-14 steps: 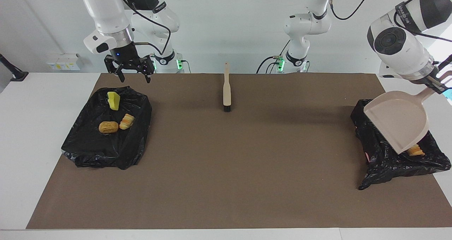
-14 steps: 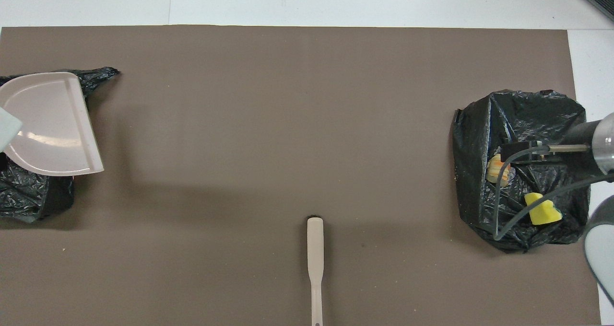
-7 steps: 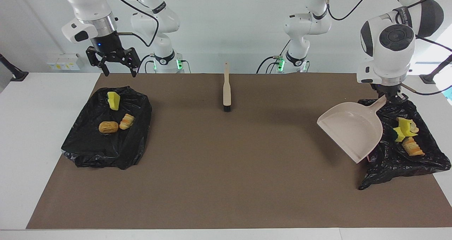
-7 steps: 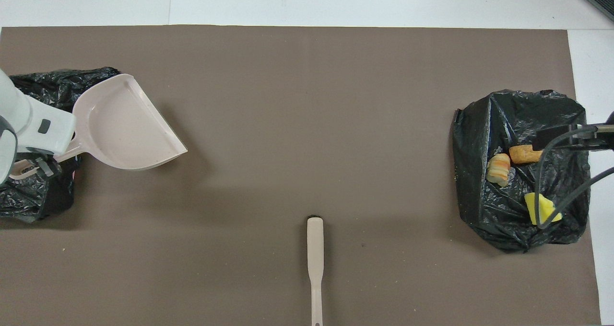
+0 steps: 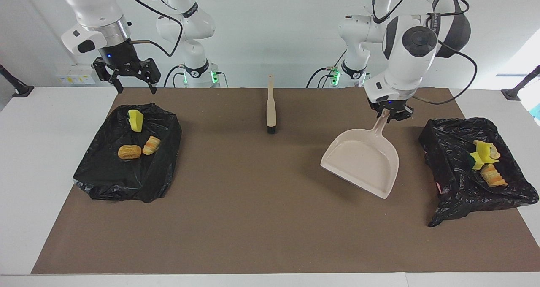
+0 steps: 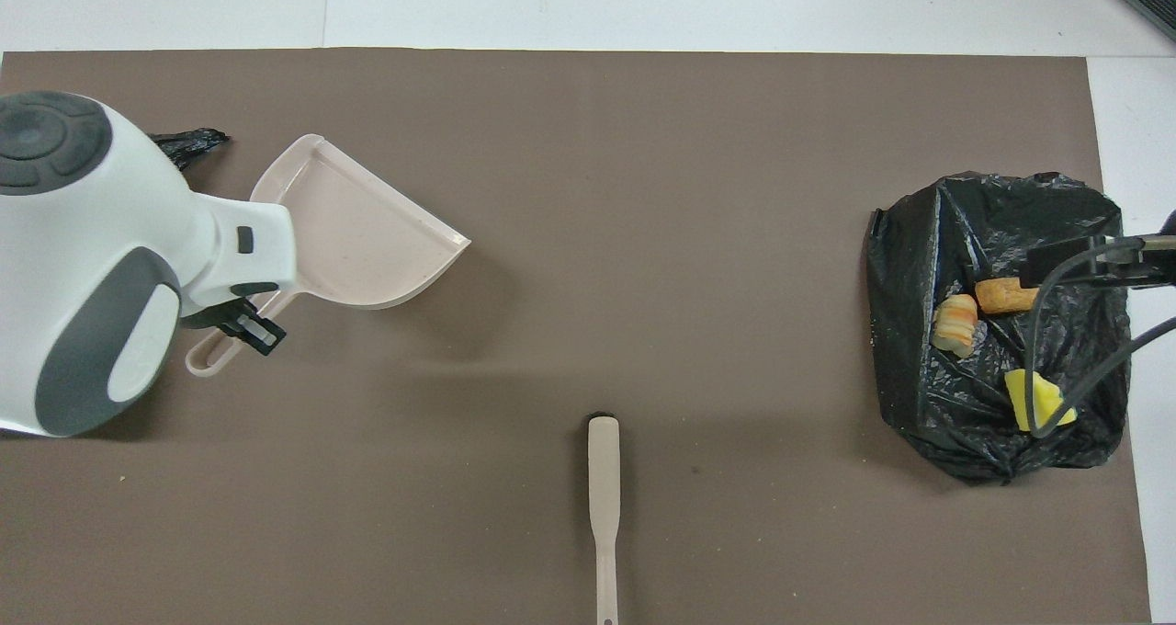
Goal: Sweep and dump trash in bin
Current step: 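Lower the empty dustpan onto the table center with the left gripper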
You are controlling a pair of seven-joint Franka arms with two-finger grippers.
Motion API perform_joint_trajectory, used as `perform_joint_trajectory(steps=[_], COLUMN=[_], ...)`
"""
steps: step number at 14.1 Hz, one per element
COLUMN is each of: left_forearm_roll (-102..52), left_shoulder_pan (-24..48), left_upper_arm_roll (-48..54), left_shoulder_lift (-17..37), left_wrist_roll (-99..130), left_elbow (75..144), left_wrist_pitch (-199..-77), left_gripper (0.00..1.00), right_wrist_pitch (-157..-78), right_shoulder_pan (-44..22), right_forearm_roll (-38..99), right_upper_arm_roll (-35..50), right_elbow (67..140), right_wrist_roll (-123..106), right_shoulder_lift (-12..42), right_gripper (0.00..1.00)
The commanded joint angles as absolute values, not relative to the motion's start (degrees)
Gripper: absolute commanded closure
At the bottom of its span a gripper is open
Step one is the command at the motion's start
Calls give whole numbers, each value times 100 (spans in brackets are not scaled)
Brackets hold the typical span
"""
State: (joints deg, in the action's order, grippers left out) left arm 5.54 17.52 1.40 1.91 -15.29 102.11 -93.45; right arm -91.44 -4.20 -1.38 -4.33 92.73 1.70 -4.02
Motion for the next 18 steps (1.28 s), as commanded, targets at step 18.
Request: perform_joint_trajectory(steps=[18], left_forearm_roll=[-106], left_shoulder_pan=[4131], left_upper_arm_roll=[88], left_shoulder_lift=[3155], left_wrist_roll=[3103], left_elbow=[7954], left_wrist_pitch=[-10511], left_gripper=[100], right_wrist_pitch=[-8543], right_shoulder_pan=[-387], right_forearm_roll=[-149], right_upper_arm_roll=[-386], right_elbow=[9308], right_wrist_roll=[-105], right_shoulder_lift=[-747], right_gripper=[0])
